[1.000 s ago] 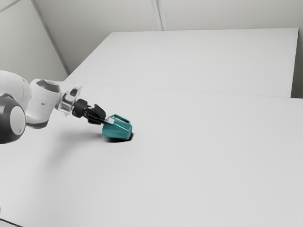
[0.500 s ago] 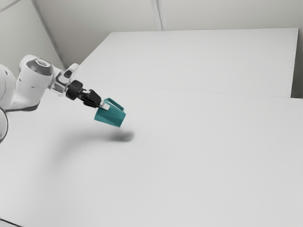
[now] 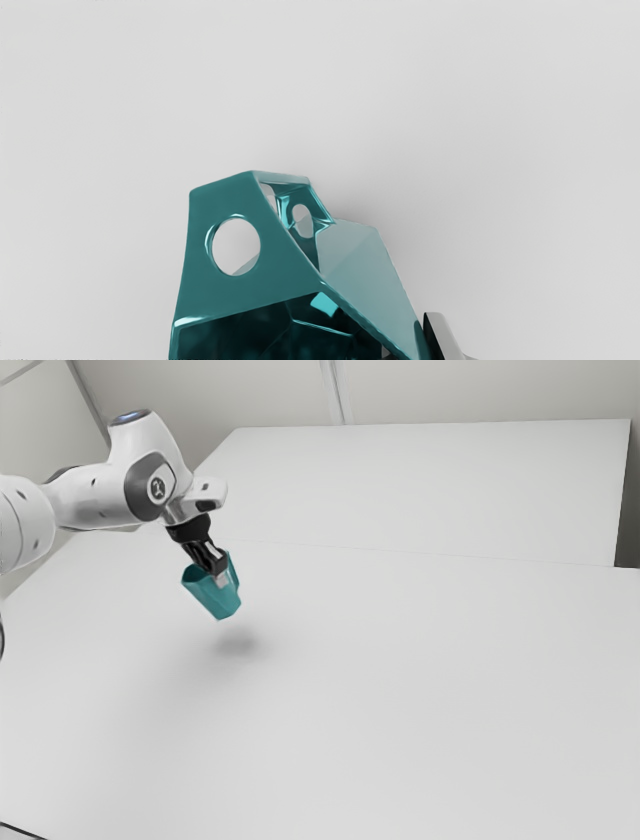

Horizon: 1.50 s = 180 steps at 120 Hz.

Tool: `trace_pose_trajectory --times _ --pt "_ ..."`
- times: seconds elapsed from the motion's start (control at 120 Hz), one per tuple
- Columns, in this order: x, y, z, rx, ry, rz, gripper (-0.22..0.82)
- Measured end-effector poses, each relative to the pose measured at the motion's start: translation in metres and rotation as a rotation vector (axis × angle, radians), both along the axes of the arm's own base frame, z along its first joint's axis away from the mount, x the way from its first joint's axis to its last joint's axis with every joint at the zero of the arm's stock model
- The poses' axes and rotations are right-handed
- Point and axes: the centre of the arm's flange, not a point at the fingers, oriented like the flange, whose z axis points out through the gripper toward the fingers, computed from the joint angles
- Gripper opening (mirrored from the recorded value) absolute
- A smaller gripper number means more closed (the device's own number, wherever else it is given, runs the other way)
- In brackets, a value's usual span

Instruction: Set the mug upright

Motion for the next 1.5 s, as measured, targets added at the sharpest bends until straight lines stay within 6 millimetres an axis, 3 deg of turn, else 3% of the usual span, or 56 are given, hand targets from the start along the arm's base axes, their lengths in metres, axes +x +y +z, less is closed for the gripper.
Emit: trace_pose_trajectory --times 0.158,0.558,0.808,0.883,1.008,1.158,1.308,1.5 --pt "0.001 -0.014 -0.017 0.032 -0.014 0.078 -0.18" --pt "0.006 -0.02 -0.07 0.068 0.042 0.235 -0.18" --pt "0.008 -0.025 -0.087 0.07 0.068 0.295 -0.18" --pt "0.008 -0.027 -0.089 0.067 0.071 0.307 -0.12" --pt "0.008 -0.028 -0.089 0.061 0.073 0.326 0.14" --pt "0.006 -0.031 -0.07 0.053 0.052 0.338 0.38" --pt "-0.001 -0.032 -0.026 0.045 0.026 0.35 0.49" --pt "0.019 -0.032 0.069 0.032 -0.043 0.35 0.56"
